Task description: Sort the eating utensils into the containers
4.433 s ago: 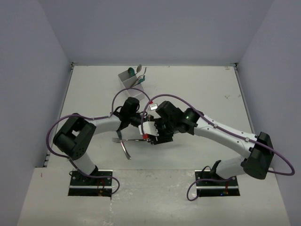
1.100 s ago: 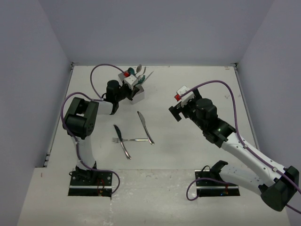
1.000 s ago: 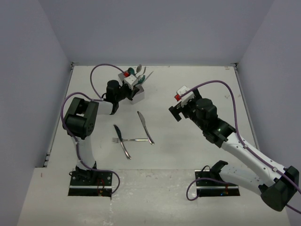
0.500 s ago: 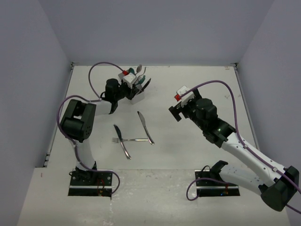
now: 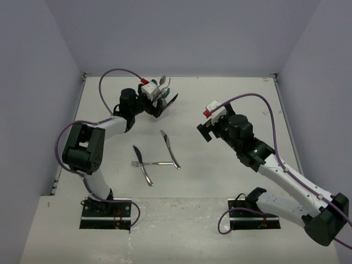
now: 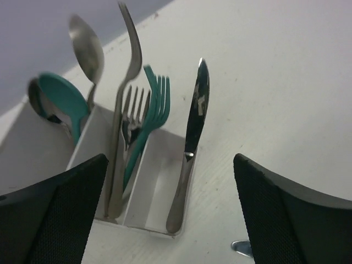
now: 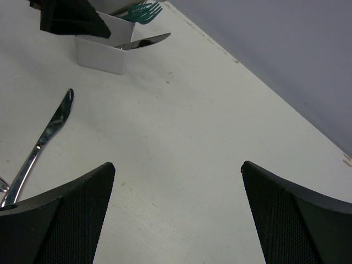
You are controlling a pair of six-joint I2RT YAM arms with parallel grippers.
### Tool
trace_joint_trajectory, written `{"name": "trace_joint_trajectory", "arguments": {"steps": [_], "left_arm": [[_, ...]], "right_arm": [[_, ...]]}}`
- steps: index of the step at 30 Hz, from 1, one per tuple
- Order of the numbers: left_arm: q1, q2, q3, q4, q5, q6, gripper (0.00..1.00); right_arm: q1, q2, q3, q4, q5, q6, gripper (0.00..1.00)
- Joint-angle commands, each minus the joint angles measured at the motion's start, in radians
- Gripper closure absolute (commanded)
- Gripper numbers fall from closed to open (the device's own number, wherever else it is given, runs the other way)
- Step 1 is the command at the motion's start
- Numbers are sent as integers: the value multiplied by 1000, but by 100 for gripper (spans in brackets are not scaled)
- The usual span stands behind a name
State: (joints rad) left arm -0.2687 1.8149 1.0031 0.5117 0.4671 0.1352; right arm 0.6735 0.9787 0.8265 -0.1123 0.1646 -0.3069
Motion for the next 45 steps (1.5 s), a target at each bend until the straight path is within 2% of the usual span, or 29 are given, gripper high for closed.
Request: {"name": "trace_joint_trajectory", "arguments": {"steps": [1, 4, 6, 8, 10, 13, 14, 15, 16, 17, 18, 21, 23, 26, 29, 33, 39, 45], "left_arm": [[-9, -176, 34, 8, 11, -8, 0], [-23, -258, 84, -65, -15, -45, 0], [-24, -293, 118, -145, -28, -129, 0], [-24, -308, 166, -215, -44, -292, 0], [-24, -324, 210, -271, -134, -449, 0], [-64, -370, 229, -465, -354, -599, 0], [-85, -388, 220, -564, -419, -609, 0], [-116, -423, 213, -614, -573, -623, 0], [-153, -439, 210, -672, -661, -646, 0], [-223, -450, 210, -790, -773, -695, 0], [-249, -460, 209, -855, -792, -744, 0], [-332, -451, 174, -1028, -742, -931, 0], [-374, -409, 157, -1111, -743, -985, 0], [-441, -304, 189, -1186, -752, -1058, 0], [-474, -201, 239, -1279, -751, -1120, 0], [-489, -100, 272, -1283, -696, -1154, 0], [-530, 47, 310, -1355, -729, -1255, 0], [-535, 90, 322, -1346, -736, -1333, 4]], "right_arm": [[-2, 2, 42, 28, -14, 12, 1], [-2, -14, 25, 60, -4, 32, 1], [-2, -24, 13, 94, -11, 60, 1], [-3, -34, -3, 106, -10, 123, 1], [-2, -26, -23, 157, 3, 193, 1], [-2, -6, -29, 178, 114, 304, 1], [-2, 14, -23, 172, 146, 342, 1], [-3, 23, -15, 145, 183, 363, 1], [-2, 32, 5, 128, 228, 406, 1], [-3, 46, 14, 116, 337, 435, 1], [-5, 51, 26, 79, 398, 500, 1], [-9, 64, 54, -2, 532, 598, 1], [-12, 69, 63, -67, 572, 650, 1], [-22, 61, 60, -133, 576, 774, 1], [-40, 61, 71, -194, 543, 821, 1], [-48, 72, 80, -263, 538, 861, 1], [-55, 95, 72, -323, 515, 878, 1], [-58, 110, 71, -325, 501, 842, 1]]}}
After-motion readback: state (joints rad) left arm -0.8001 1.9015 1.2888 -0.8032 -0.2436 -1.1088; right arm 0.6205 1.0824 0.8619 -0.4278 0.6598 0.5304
